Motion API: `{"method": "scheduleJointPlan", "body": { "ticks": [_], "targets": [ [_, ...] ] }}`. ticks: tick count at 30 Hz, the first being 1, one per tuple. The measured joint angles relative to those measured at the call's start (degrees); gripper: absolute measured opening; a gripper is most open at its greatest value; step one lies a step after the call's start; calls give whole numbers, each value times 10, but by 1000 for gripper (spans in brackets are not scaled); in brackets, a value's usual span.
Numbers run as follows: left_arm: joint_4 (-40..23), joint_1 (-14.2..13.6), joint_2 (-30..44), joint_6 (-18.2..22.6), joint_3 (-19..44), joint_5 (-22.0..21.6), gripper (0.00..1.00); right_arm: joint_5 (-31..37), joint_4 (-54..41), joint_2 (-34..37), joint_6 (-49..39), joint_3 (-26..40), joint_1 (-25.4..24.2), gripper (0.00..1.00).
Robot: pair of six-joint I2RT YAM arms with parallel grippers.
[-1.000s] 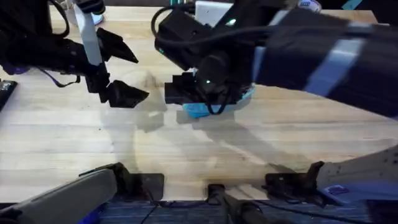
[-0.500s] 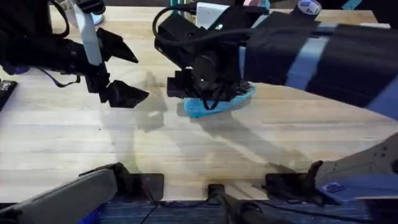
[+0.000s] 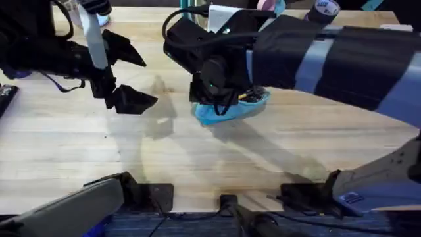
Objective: Unzip the bag, pick up the pens from the table one at a time and place them inside, then zip the bag closed.
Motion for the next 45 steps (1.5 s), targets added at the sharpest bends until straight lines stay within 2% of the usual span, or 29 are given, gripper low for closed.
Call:
{"method": "scheduleJointPlan", "body": {
  "ticks": [8, 25, 38, 41, 45],
  "targets": [
    [0, 0, 0, 0, 0, 0, 993, -1, -2, 0, -8, 0, -6, 194],
    [0, 0, 0, 0, 0, 0, 993, -4, -7, -18, -51, 0, -7, 212],
    [0, 0, 0, 0, 0, 0, 993, -10, -9, -21, -67, 0, -9, 120],
    [0, 0, 0, 0, 0, 0, 993, -12, -10, -21, -68, 0, -9, 64],
    [0, 0, 0, 0, 0, 0, 993, -14, -10, -21, -70, 0, -9, 60]
  ]
}}
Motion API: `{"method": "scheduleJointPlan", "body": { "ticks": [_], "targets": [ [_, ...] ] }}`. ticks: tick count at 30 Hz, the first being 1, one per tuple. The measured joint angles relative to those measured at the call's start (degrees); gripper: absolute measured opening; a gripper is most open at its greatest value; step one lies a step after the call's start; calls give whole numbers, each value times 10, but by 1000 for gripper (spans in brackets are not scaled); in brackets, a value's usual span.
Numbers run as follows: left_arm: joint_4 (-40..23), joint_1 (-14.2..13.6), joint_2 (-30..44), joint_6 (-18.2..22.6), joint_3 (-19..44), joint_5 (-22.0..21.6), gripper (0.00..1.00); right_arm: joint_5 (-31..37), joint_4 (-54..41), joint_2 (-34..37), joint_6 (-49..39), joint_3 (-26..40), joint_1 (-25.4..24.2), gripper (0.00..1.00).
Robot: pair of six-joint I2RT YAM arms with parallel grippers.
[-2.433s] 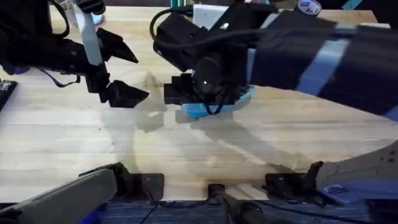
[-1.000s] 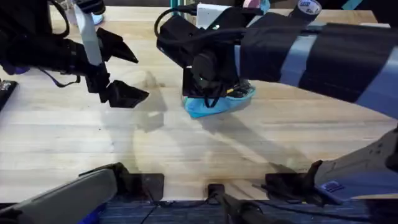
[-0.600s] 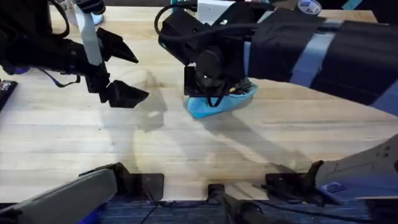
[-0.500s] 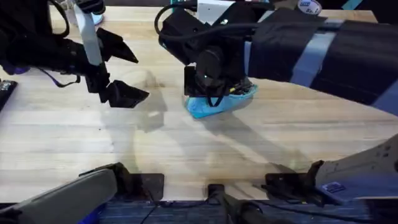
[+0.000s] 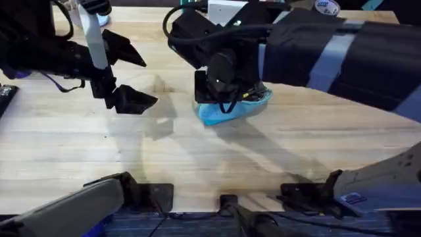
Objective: Unzip the bag, pick up the pens from the table one at a time and place them inside, then zip the bag closed.
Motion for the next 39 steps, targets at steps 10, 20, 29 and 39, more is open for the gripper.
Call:
{"method": "scheduleJointPlan", "body": {
  "ticks": [10, 20, 29, 39],
  "targets": [
    [0, 0, 0, 0, 0, 0, 993, -13, -4, -44, -52, -1, -4, 34],
    [0, 0, 0, 0, 0, 0, 993, -71, 29, -55, -122, 2, -50, 33],
    [0, 0, 0, 0, 0, 0, 993, -161, 78, -55, -131, 4, -120, 33],
    [0, 0, 0, 0, 0, 0, 993, -209, 79, -55, -158, 5, -143, 32]
  ]
}}
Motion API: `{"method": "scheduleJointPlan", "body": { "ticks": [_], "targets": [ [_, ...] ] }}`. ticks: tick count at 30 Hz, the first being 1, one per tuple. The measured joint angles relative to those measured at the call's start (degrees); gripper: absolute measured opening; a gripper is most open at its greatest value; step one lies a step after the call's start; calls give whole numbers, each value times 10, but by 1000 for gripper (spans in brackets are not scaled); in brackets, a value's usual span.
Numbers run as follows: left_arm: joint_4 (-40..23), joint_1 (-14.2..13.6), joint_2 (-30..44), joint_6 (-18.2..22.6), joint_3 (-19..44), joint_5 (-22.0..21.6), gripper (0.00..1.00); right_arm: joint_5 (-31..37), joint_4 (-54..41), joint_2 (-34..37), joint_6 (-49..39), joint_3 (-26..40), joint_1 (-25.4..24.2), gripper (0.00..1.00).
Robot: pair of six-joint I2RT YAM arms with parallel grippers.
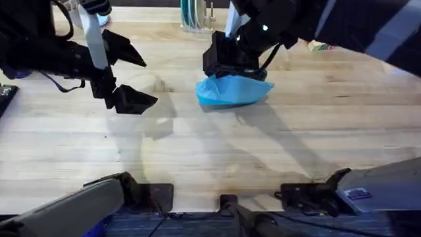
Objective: Unzip the bag, pick up the pens from the table one at a time and place them inside, then zip the bag closed.
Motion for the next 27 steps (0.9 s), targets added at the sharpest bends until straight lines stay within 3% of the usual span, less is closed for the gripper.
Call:
{"method": "scheduleJointPlan", "body": {
  "ticks": [14, 24, 27],
  "targets": [
    [0, 0, 0, 0, 0, 7, 993, -6, 0, 0, -57, 0, 0, 32],
    [-20, 0, 0, 2, 0, 111, 993, -6, 0, 0, -83, 0, 0, 32],
    [-2, -6, 1, 2, 0, 124, 993, -6, 0, 0, -87, 0, 0, 32]
  ]
}}
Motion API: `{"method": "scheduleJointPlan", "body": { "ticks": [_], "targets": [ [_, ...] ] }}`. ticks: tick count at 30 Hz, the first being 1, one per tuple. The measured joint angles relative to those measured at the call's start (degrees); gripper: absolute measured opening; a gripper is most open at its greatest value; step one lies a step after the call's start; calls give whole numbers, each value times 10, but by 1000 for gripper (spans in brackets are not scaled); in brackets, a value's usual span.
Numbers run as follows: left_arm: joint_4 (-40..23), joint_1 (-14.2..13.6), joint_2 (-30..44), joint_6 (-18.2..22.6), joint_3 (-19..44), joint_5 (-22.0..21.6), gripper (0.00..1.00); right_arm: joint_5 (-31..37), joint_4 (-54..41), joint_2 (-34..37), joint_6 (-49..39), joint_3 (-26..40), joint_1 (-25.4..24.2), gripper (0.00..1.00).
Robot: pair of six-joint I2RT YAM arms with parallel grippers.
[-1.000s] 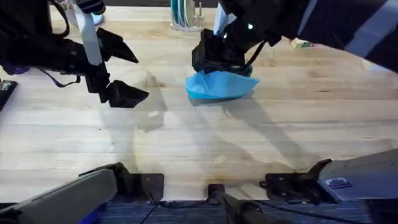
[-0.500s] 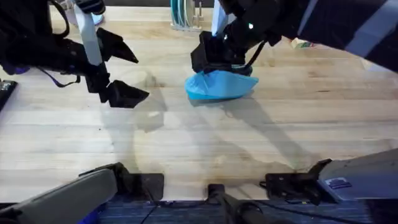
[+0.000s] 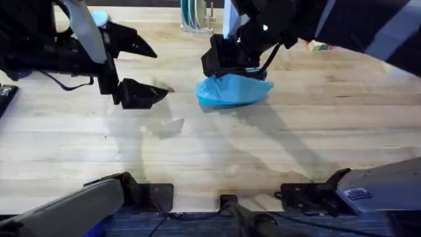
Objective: Unzip the bag, pick up the pens from the table one at a time and place them inside, then zip the bag closed.
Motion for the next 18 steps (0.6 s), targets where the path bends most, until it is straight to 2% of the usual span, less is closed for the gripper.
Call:
{"method": "scheduleJointPlan", "body": {
  "ticks": [4, 11, 18],
  "targets": [
    [15, -19, 25, 0, 0, 9, 993, 0, 0, 0, -7, 0, 0, 32],
    [32, -61, 123, 0, 0, 16, 993, -2, 0, 0, -13, 0, 0, 32],
    [84, -103, 219, 0, 0, 83, 993, -2, 0, 0, -13, 0, 0, 31]
  ]
}}
